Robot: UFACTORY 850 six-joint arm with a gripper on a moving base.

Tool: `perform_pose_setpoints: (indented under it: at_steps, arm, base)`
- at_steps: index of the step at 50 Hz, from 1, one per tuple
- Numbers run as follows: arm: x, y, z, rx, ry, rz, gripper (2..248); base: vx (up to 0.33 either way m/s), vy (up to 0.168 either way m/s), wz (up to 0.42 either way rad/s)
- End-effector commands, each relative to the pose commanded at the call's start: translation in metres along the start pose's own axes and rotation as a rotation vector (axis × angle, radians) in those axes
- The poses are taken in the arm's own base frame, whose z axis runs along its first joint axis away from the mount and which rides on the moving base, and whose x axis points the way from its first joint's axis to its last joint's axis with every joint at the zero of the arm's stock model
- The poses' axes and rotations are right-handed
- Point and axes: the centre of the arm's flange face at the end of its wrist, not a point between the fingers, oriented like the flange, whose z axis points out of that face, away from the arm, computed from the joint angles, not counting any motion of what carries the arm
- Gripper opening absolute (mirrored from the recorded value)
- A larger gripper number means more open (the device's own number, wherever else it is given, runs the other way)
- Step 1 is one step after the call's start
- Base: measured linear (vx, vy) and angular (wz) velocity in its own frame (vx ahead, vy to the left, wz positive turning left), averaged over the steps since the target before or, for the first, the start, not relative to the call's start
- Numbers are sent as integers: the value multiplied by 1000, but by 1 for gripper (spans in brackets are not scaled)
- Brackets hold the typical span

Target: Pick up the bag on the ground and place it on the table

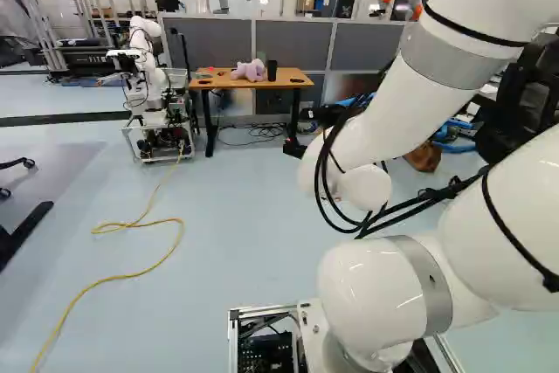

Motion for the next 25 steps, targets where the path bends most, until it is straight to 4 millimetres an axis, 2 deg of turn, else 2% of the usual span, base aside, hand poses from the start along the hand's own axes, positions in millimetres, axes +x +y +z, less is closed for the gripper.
perform_pose_setpoints:
  at_steps: [8, 25]
  arm:
    - [0, 0, 0, 0, 0, 0, 247]
    - [0, 0, 0, 0, 0, 0, 247]
  base:
    - [121, -7, -54]
    - [115, -64, -320]
